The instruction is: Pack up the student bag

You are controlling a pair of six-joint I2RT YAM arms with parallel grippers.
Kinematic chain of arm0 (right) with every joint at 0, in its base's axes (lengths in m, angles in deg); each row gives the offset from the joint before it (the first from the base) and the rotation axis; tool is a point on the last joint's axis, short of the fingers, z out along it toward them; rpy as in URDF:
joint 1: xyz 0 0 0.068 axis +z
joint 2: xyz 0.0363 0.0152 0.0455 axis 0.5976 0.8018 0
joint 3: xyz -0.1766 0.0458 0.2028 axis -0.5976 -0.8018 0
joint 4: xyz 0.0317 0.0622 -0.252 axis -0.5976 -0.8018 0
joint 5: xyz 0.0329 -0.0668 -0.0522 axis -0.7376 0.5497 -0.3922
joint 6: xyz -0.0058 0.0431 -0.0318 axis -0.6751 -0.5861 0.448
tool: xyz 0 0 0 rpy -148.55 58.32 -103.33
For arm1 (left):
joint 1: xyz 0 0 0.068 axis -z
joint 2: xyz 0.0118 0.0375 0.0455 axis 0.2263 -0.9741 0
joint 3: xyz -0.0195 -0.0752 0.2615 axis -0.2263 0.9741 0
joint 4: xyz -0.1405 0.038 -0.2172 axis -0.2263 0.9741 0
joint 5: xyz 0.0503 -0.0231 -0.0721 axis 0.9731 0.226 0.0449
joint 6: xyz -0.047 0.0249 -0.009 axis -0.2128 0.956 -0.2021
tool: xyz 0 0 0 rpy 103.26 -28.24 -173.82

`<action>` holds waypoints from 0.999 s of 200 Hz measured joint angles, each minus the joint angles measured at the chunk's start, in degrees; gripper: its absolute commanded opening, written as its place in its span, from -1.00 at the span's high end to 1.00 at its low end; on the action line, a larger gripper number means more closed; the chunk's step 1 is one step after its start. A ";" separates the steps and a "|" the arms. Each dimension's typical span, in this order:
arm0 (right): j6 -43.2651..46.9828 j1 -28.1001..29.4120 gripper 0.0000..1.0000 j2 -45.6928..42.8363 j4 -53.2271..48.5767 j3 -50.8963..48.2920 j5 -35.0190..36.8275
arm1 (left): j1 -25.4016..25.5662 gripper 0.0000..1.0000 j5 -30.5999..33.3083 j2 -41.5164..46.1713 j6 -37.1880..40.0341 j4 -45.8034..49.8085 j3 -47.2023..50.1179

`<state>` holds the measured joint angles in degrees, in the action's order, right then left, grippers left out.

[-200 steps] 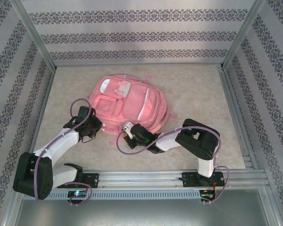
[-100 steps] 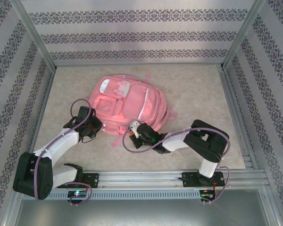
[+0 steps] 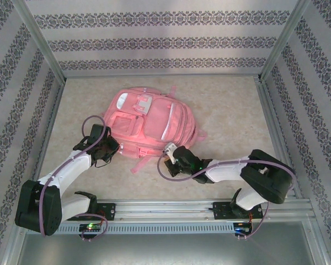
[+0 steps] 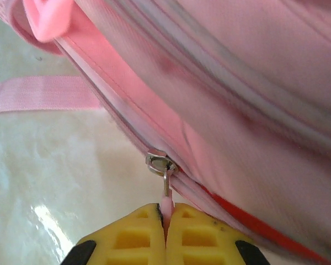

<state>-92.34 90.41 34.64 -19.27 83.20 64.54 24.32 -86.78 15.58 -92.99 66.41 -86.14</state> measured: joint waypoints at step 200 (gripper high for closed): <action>-5.68 8.81 1.00 -1.77 -17.46 12.39 -2.64 | -0.83 -0.09 -2.54 -4.13 9.90 11.85 -15.82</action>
<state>-98.02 99.22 32.87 -36.74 95.59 61.89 23.49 -89.31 11.45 -83.09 78.26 -101.97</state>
